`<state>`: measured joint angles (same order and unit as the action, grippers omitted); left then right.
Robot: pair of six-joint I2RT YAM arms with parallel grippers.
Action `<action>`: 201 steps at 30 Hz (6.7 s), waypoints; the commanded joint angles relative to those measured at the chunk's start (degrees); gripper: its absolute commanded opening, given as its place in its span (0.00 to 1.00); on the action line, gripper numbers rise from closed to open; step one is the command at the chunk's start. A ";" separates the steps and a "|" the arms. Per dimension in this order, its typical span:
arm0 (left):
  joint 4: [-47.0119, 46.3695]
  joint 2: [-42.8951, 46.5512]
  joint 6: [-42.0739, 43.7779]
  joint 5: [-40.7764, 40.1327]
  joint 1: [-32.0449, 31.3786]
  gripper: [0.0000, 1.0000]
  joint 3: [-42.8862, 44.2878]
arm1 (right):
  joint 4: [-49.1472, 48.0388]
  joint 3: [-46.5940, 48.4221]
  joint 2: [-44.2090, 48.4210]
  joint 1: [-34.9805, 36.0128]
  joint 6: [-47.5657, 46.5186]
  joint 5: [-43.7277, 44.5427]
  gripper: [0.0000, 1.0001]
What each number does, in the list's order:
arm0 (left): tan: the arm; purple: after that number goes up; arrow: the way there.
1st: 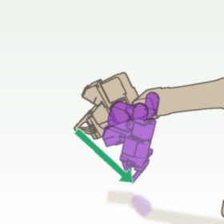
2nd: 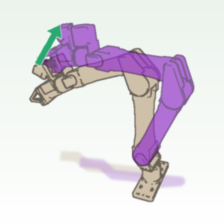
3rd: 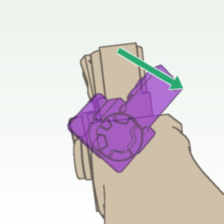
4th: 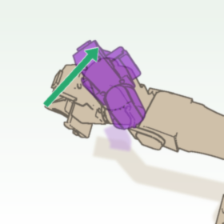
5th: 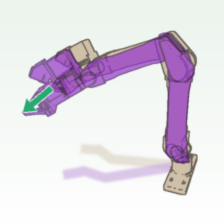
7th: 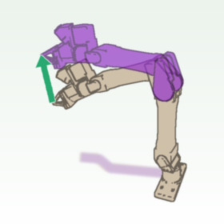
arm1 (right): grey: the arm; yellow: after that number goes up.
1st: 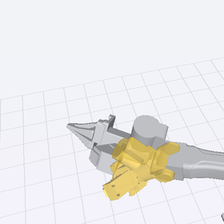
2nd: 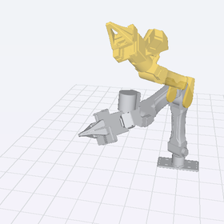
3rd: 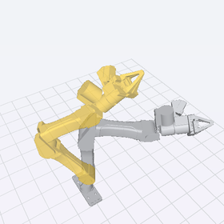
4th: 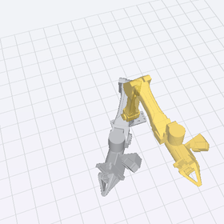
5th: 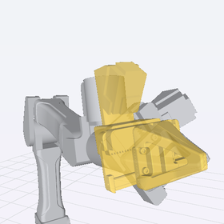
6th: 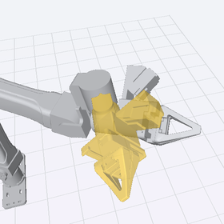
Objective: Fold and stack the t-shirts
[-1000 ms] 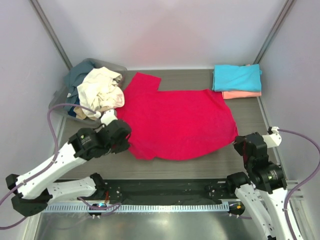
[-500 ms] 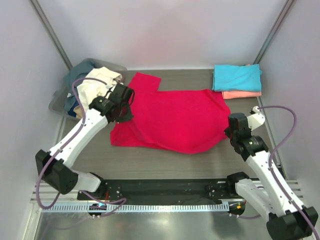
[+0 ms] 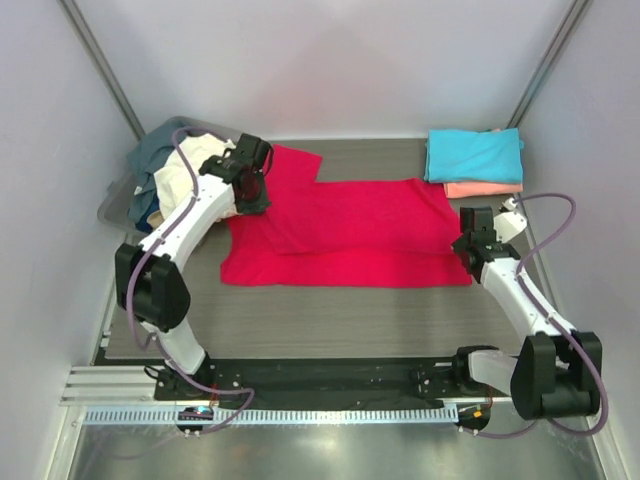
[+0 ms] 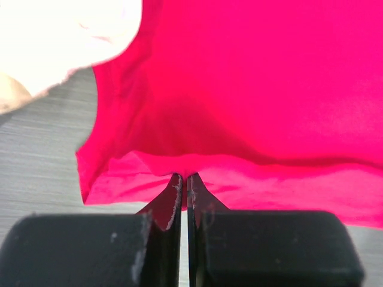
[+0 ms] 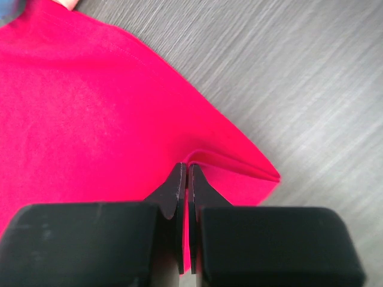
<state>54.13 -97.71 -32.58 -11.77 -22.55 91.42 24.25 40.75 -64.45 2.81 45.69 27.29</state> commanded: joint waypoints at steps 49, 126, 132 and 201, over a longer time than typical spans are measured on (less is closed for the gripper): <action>-36.90 27.58 -23.76 -2.64 8.48 0.76 -56.52 | -11.77 -11.83 -5.43 -16.61 -7.64 -27.55 0.70; -2.81 70.73 -33.16 1.92 9.27 0.00 -58.90 | 22.23 -7.27 31.31 -25.92 -2.36 -31.25 0.01; 6.14 75.29 -35.09 2.98 9.27 0.00 -56.53 | 27.07 -6.21 33.07 -25.84 -1.66 -30.19 0.05; -8.95 -54.43 12.62 11.42 13.76 0.48 46.85 | 4.40 4.25 0.99 -6.85 -16.16 -52.08 1.00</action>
<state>43.90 -151.61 -20.67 -3.31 -8.86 141.47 30.20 44.16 -63.77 -4.34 30.17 -24.99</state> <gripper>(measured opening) 0.479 0.996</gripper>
